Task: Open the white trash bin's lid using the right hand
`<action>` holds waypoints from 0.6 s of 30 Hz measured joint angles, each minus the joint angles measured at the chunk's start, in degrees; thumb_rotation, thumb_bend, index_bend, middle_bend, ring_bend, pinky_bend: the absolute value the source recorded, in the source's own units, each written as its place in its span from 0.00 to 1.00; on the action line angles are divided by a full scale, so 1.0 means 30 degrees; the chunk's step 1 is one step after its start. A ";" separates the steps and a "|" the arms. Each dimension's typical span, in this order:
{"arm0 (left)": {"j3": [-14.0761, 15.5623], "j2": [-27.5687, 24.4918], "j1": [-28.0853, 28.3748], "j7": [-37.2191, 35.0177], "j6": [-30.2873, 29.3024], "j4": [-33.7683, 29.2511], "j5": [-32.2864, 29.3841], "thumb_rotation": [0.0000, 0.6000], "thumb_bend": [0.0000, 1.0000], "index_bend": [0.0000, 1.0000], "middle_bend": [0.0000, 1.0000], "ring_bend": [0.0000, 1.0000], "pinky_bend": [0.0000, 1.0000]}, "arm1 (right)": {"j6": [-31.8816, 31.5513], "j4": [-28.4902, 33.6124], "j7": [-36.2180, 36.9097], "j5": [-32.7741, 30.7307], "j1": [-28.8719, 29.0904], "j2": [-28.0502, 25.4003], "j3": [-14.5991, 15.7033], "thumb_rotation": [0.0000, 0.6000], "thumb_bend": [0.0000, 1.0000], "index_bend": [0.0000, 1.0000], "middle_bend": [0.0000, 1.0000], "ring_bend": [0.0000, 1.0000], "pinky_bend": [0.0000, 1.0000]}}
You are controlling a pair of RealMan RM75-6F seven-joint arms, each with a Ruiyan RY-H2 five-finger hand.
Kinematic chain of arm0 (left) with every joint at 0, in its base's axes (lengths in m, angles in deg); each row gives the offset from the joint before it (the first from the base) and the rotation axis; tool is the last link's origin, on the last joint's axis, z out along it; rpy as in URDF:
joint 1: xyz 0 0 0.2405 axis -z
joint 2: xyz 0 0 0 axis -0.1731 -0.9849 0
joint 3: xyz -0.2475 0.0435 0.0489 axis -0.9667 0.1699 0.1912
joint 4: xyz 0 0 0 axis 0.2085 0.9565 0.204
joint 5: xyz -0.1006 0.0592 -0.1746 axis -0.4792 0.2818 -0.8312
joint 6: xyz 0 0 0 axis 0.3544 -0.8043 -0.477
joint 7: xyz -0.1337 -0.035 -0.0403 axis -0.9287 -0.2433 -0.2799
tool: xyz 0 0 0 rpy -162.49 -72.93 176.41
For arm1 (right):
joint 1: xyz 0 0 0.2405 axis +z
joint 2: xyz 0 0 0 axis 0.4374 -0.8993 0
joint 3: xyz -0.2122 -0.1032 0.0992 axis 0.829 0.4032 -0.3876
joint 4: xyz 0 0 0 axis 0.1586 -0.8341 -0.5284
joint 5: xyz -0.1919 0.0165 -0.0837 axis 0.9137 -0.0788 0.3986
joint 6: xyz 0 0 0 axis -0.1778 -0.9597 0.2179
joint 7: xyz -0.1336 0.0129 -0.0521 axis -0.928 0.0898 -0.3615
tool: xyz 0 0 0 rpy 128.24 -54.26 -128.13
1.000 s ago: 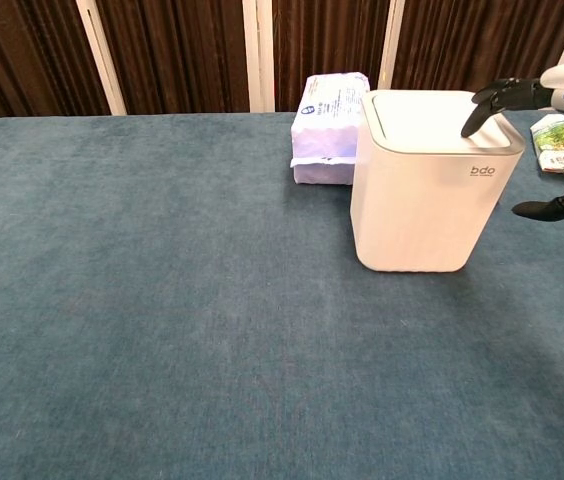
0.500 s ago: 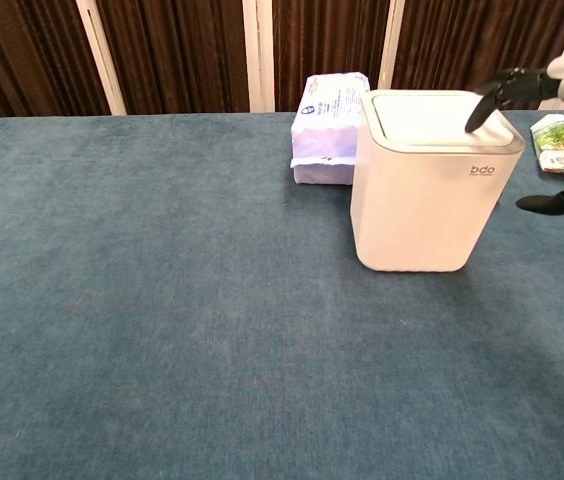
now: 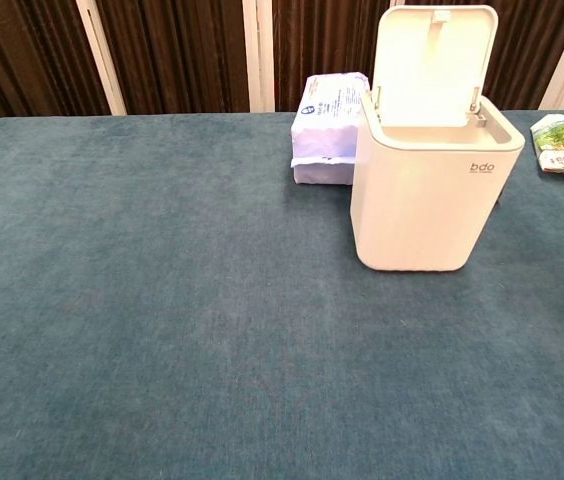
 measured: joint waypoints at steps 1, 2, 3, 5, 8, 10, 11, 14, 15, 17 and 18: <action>0.0006 0.0006 -0.0006 0.0024 -0.0005 -0.0011 0.0007 1.00 0.07 0.19 0.12 0.00 0.00 | -0.0080 -0.0321 0.0472 0.0218 -0.0255 -0.0135 0.0198 1.00 0.29 0.00 0.00 0.03 0.04; 0.0007 0.0012 -0.0010 0.0043 -0.0008 -0.0018 0.0006 1.00 0.07 0.19 0.12 0.00 0.00 | -0.0142 -0.0799 0.1078 0.0482 -0.0577 -0.0271 0.0501 1.00 0.29 0.00 0.00 0.03 0.04; 0.0002 0.0022 -0.0013 0.0083 -0.0016 -0.0021 0.0002 1.00 0.07 0.19 0.12 0.00 0.00 | -0.0165 -0.1188 0.1526 0.0672 -0.0807 -0.0343 0.0749 1.00 0.29 0.00 0.00 0.03 0.04; -0.0001 0.0039 -0.0018 0.0145 -0.0027 -0.0023 0.0009 1.00 0.07 0.19 0.12 0.00 0.00 | -0.0244 -0.2187 0.2494 0.1185 -0.1332 -0.0422 0.1326 1.00 0.29 0.00 0.00 0.03 0.03; 0.0025 0.0064 -0.0019 0.0222 -0.0002 -0.0048 0.0037 1.00 0.07 0.19 0.12 0.00 0.00 | -0.0723 -0.3736 0.3077 0.1846 -0.2125 -0.0275 0.1950 1.00 0.29 0.01 0.00 0.03 0.01; 0.0083 0.0067 -0.0028 0.0313 0.0062 -0.0132 0.0043 1.00 0.07 0.19 0.12 0.00 0.00 | -0.1397 -0.4724 0.2942 0.2091 -0.2608 0.0059 0.2138 1.00 0.29 0.01 0.00 0.03 0.01; 0.0120 0.0060 -0.0034 0.0343 0.0107 -0.0190 0.0040 1.00 0.07 0.19 0.12 0.00 0.00 | -0.1978 -0.5380 0.2661 0.2210 -0.2932 0.0391 0.2203 1.00 0.29 0.01 0.00 0.03 0.01; 0.0228 -0.0007 -0.0041 0.0498 0.0270 -0.0347 0.0037 1.00 0.07 0.19 0.12 0.00 0.00 | -0.3554 -0.6835 0.1879 0.2528 -0.3752 0.1573 0.2282 1.00 0.29 0.02 0.00 0.03 0.01; 0.0248 -0.0032 -0.0040 0.0571 0.0323 -0.0374 0.0020 1.00 0.07 0.19 0.12 0.00 0.00 | -0.3926 -0.7202 0.1777 0.2634 -0.3989 0.1946 0.2302 1.00 0.29 0.02 0.00 0.03 0.01; 0.0271 -0.0083 -0.0044 0.0677 0.0415 -0.0436 -0.0077 1.00 0.07 0.19 0.12 0.00 0.00 | -0.4440 -0.7978 0.1684 0.2856 -0.4397 0.2569 0.2339 1.00 0.29 0.02 0.00 0.03 0.01; 0.0275 -0.0120 -0.0047 0.0736 0.0473 -0.0488 -0.0176 1.00 0.07 0.19 0.12 0.00 0.00 | -0.4578 -0.8260 0.1662 0.2931 -0.4525 0.2771 0.2350 1.00 0.29 0.02 0.00 0.03 0.01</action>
